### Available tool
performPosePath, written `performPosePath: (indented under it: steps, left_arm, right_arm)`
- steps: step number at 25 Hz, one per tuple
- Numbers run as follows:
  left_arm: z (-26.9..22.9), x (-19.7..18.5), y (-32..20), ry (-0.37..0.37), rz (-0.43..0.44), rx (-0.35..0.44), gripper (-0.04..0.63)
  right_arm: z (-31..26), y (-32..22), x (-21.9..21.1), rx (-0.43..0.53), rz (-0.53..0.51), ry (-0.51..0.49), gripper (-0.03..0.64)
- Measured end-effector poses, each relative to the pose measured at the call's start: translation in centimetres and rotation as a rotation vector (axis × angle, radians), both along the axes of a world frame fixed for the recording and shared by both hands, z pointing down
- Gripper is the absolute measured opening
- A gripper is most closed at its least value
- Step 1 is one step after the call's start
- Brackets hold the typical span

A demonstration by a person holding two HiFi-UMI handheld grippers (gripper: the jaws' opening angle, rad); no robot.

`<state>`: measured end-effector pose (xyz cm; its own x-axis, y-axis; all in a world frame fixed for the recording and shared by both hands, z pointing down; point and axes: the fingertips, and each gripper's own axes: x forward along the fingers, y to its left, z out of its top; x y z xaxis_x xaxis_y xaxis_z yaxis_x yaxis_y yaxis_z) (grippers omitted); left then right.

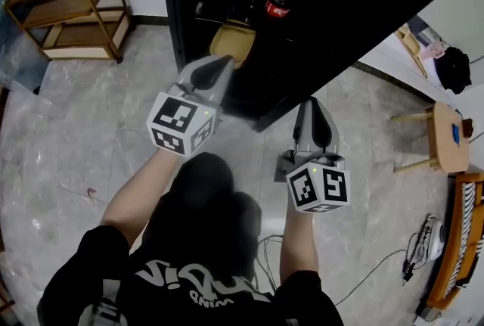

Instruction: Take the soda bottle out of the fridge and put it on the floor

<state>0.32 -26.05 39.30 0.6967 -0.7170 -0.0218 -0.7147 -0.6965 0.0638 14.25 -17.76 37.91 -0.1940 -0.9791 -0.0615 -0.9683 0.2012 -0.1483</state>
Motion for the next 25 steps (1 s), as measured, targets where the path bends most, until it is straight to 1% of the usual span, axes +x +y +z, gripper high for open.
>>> performPosePath:
  steps: [4, 9, 13, 14, 16, 18, 19, 21, 22, 24, 25]
  left_arm:
    - [0.5, -0.6, 0.4, 0.025, -0.001, 0.018, 0.003]
    - [0.6, -0.8, 1.0, 0.058, -0.001, 0.04, 0.003]
    - [0.2, 0.1, 1.0, 0.051, 0.012, 0.042, 0.009]
    - [0.2, 0.3, 0.9, 0.047, 0.021, 0.04, 0.039]
    - [0.0, 0.8, 0.7, 0.049, 0.039, 0.043, 0.064]
    - [-0.2, 1.3, 0.2, 0.055, 0.054, 0.048, 0.121]
    - [-0.4, 1.7, -0.1, 0.059, 0.061, 0.051, 0.169]
    - [-0.9, 2.5, -0.7, 0.065, 0.074, 0.061, 0.318]
    - [-1.1, 3.0, -1.0, 0.061, 0.078, 0.066, 0.379]
    - [-1.1, 3.7, -1.3, 0.042, 0.084, 0.068, 0.418]
    - [-1.0, 4.0, -1.5, 0.032, 0.086, 0.067, 0.427]
  right_arm:
    - [1.1, 0.7, -0.3, 0.027, -0.012, 0.007, -0.003]
    - [2.5, 1.3, -1.1, 0.037, -0.032, 0.004, -0.003]
    - [2.9, 1.6, -1.1, 0.052, -0.043, -0.002, -0.003]
    - [2.9, 1.7, -1.1, 0.055, -0.044, -0.006, -0.003]
    - [2.9, 2.1, -1.1, 0.065, -0.049, -0.014, -0.003]
    - [3.1, 2.3, -1.2, 0.066, -0.054, -0.012, -0.003]
    - [3.4, 2.4, -1.2, 0.062, -0.056, -0.01, -0.003]
    - [4.0, 2.7, -1.0, 0.051, -0.057, -0.013, -0.003]
    - [4.3, 2.8, -0.9, 0.046, -0.057, -0.016, -0.003]
    - [4.9, 3.0, -0.7, 0.037, -0.057, -0.022, -0.003]
    - [5.1, 3.0, -0.7, 0.033, -0.058, -0.022, -0.003]
